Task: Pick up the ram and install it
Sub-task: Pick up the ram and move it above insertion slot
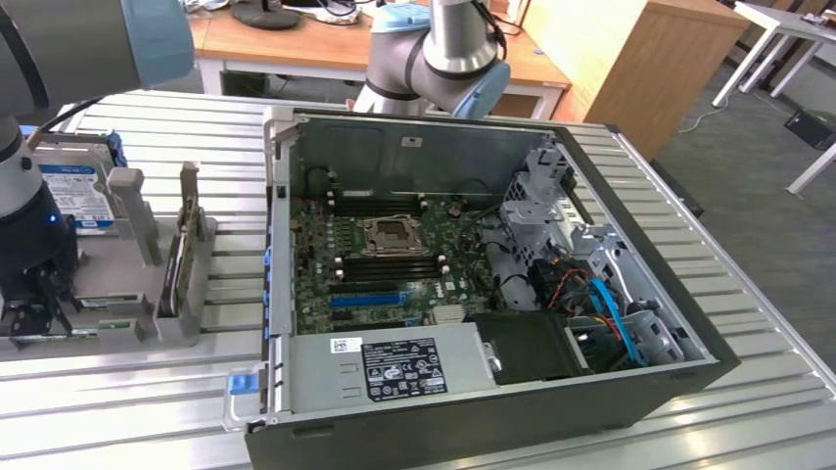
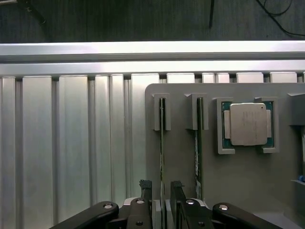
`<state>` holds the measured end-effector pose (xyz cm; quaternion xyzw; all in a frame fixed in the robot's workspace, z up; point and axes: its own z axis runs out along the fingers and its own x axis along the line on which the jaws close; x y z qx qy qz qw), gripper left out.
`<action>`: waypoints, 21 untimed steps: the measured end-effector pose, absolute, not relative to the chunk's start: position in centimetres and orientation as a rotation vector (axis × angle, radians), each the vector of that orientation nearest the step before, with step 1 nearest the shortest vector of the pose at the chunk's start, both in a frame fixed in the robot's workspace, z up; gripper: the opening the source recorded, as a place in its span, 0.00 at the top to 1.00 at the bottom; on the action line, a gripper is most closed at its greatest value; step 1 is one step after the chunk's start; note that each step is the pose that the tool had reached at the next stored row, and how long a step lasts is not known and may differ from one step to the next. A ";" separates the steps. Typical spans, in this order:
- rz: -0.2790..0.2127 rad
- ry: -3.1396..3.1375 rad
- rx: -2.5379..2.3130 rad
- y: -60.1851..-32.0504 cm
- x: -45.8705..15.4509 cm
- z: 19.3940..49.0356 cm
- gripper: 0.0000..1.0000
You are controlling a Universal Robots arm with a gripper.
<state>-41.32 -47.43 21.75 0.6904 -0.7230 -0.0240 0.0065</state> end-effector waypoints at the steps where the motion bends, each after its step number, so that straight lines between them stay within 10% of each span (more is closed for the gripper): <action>1: -0.075 -2.262 2.160 -47.4 -41.3 21.7 0.70; 21: -0.075 -2.248 2.174 -47.3 -41.1 21.5 0.70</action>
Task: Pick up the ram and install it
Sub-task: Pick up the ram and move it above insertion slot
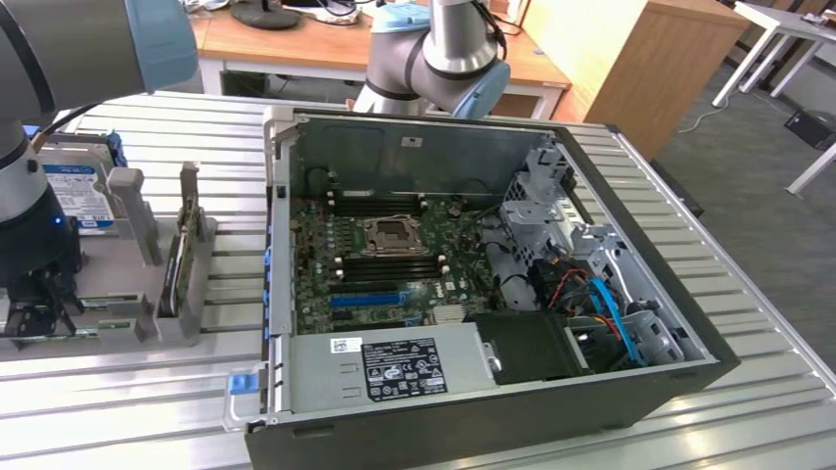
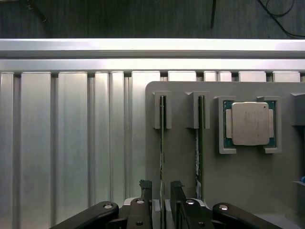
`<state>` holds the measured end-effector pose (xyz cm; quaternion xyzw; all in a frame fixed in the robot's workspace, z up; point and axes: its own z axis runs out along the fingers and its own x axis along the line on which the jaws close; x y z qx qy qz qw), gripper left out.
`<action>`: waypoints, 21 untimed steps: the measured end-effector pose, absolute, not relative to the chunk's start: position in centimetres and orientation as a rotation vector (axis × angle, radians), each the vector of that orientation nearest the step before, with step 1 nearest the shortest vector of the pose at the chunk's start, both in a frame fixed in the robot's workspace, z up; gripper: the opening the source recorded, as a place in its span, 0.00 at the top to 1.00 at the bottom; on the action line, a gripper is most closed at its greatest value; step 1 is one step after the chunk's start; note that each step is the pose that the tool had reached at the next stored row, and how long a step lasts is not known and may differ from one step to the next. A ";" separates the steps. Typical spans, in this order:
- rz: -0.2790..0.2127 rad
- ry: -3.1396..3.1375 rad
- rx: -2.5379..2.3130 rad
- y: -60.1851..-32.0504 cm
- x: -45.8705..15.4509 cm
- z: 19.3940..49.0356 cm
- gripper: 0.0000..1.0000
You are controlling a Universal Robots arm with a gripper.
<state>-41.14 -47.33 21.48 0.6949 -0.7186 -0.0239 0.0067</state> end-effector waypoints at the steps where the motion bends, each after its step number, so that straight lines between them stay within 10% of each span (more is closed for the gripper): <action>1: -0.075 -2.248 2.174 -47.3 -41.1 21.5 0.70; 21: -0.076 -2.248 2.174 -47.0 -41.1 20.5 0.70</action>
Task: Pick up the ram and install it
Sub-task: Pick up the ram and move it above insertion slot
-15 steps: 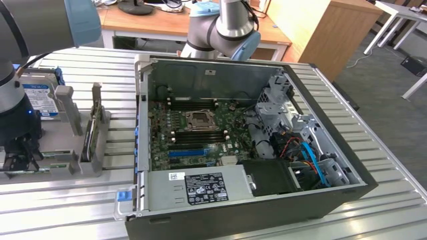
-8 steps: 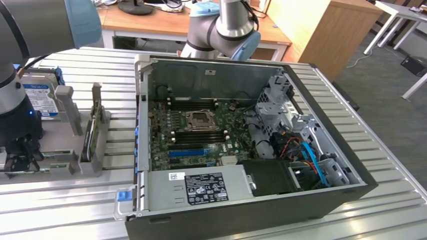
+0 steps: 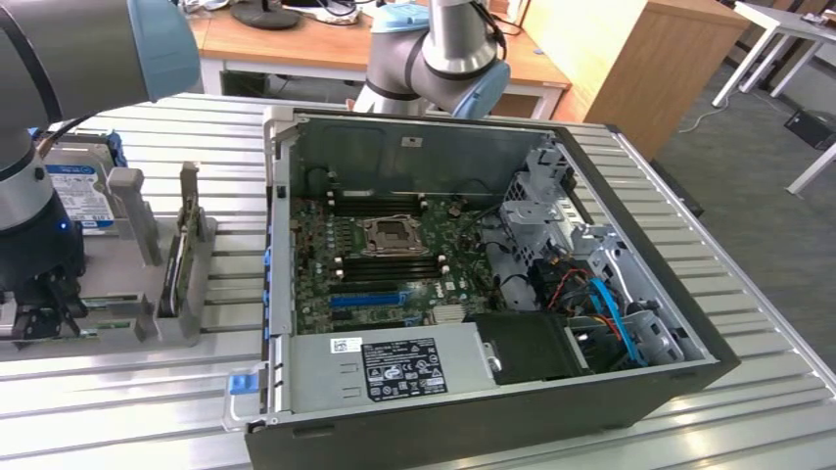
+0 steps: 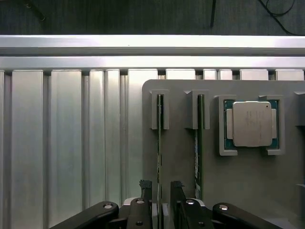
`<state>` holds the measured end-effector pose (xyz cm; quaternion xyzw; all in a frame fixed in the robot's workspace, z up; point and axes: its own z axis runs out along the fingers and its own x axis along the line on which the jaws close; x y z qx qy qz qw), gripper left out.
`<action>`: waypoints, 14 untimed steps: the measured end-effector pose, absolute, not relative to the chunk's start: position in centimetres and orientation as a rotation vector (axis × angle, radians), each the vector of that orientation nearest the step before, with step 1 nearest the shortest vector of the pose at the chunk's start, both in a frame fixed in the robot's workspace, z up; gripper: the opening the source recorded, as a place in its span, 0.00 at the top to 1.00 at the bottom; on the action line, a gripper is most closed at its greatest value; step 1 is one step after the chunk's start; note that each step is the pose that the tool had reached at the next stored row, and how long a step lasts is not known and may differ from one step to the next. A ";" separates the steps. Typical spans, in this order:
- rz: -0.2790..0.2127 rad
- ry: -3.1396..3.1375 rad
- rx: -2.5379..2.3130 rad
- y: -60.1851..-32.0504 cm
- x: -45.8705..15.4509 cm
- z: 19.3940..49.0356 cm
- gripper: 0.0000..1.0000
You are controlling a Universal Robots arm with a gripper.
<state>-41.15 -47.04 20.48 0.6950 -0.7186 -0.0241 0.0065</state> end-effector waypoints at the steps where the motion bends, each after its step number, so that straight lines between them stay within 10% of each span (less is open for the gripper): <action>1: -0.076 -2.248 2.174 -47.0 -41.2 20.4 0.70; 14: -0.076 -2.248 2.175 -47.0 -41.2 20.0 0.70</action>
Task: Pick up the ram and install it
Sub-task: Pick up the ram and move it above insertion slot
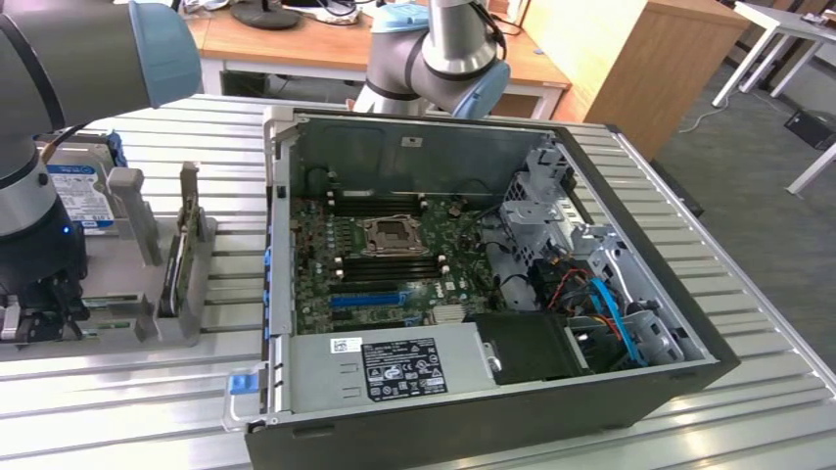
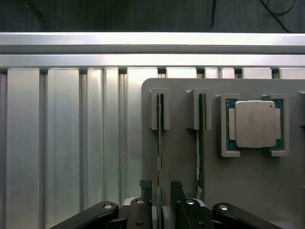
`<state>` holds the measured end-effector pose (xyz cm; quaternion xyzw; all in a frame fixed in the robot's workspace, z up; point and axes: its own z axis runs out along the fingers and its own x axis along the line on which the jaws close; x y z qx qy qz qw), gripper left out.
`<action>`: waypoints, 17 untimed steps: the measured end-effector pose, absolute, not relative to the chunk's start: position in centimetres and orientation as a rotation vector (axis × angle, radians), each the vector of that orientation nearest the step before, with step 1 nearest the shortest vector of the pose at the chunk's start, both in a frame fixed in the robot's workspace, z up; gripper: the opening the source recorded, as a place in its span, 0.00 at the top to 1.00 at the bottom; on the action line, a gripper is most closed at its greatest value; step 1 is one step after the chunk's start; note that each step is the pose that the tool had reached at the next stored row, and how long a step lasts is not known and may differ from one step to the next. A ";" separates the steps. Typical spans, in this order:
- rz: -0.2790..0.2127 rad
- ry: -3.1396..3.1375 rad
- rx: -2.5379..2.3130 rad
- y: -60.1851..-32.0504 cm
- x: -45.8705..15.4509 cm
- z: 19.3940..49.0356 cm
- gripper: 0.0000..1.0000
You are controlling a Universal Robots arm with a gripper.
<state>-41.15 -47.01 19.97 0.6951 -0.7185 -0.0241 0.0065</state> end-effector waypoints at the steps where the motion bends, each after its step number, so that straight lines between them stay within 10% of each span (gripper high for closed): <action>1: -0.075 -2.248 2.175 -47.0 -41.1 20.0 0.70; 17: -0.075 -2.241 2.182 -47.1 -41.1 20.0 0.70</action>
